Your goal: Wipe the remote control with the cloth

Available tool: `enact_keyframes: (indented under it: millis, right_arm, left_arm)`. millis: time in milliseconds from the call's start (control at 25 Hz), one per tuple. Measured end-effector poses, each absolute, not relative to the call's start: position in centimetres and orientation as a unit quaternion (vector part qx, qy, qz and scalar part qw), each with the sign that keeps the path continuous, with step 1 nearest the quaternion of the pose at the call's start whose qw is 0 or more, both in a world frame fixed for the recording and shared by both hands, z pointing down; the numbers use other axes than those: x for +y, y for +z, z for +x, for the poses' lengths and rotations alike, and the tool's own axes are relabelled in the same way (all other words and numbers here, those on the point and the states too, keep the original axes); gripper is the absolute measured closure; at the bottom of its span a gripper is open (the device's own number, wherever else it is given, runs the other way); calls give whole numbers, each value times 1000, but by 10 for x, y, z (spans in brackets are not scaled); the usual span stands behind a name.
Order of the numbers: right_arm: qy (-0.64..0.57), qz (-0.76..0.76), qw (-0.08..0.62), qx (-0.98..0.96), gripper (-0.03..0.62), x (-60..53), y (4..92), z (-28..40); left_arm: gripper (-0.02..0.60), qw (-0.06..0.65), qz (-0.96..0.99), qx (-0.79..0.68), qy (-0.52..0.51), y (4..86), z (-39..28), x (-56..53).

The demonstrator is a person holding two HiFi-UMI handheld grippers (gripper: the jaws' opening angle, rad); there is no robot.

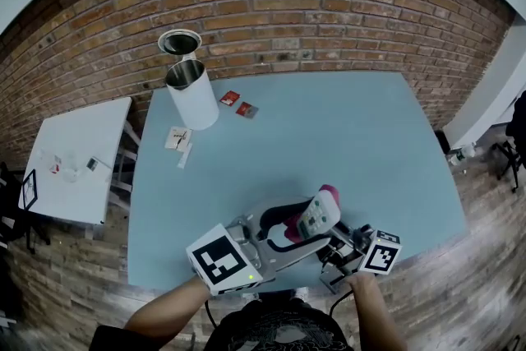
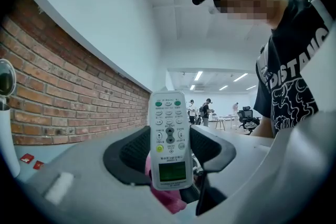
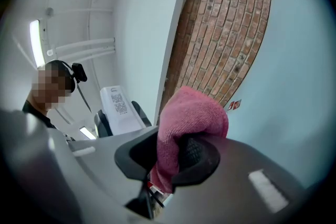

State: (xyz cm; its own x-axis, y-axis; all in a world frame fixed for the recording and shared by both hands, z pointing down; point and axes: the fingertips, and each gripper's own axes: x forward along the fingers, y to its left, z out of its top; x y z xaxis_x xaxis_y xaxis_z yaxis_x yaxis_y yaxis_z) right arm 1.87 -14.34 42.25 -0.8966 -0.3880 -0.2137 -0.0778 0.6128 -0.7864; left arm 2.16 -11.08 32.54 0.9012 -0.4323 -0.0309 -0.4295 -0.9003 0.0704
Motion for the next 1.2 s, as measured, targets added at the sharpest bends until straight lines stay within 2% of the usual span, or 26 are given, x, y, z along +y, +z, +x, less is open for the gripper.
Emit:
enact_keyframes:
  millis: [520,1200]
  right_arm:
    - [-413,-137,217,874,531,-156,410,32]
    - [-397,-156,224,876,531,-164,403,46]
  left_arm:
    - [347,48,980,-192,-9,336,33,-99]
    - [347,79,983,-163,35,375,40,-88]
